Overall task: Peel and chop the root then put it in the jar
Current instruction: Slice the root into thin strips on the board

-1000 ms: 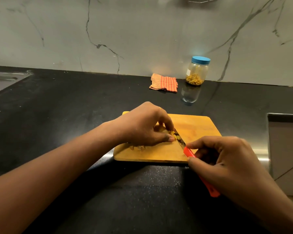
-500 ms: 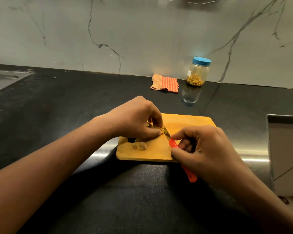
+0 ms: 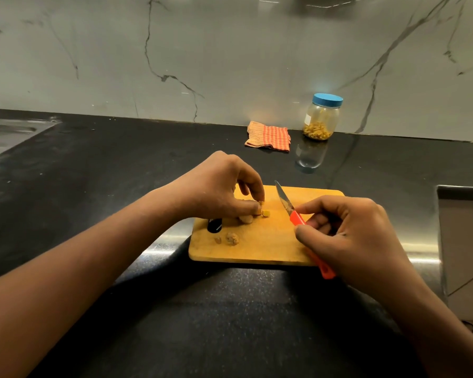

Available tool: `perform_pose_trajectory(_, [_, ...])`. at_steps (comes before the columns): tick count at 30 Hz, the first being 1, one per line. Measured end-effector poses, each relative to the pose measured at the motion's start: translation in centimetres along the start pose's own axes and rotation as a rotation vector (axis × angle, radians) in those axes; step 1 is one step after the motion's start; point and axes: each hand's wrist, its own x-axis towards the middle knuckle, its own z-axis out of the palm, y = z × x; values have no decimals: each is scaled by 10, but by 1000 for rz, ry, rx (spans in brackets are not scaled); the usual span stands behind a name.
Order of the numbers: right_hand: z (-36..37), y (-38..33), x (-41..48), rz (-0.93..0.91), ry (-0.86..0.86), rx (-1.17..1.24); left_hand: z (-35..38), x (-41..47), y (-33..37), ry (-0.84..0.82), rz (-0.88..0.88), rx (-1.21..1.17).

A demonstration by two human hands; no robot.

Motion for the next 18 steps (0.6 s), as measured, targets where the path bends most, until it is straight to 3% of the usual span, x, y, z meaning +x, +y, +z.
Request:
perform_pose_trajectory(8, [-6, 6, 1, 16, 59, 24, 4, 18, 8, 86, -9, -51])
perform_pose_trajectory(14, [-10, 10, 2, 31, 82, 23, 16, 48, 14, -119, -88, 39])
perform_pose_trajectory(18, [-11, 12, 2, 34, 74, 34, 17, 47, 5, -105, -90, -33])
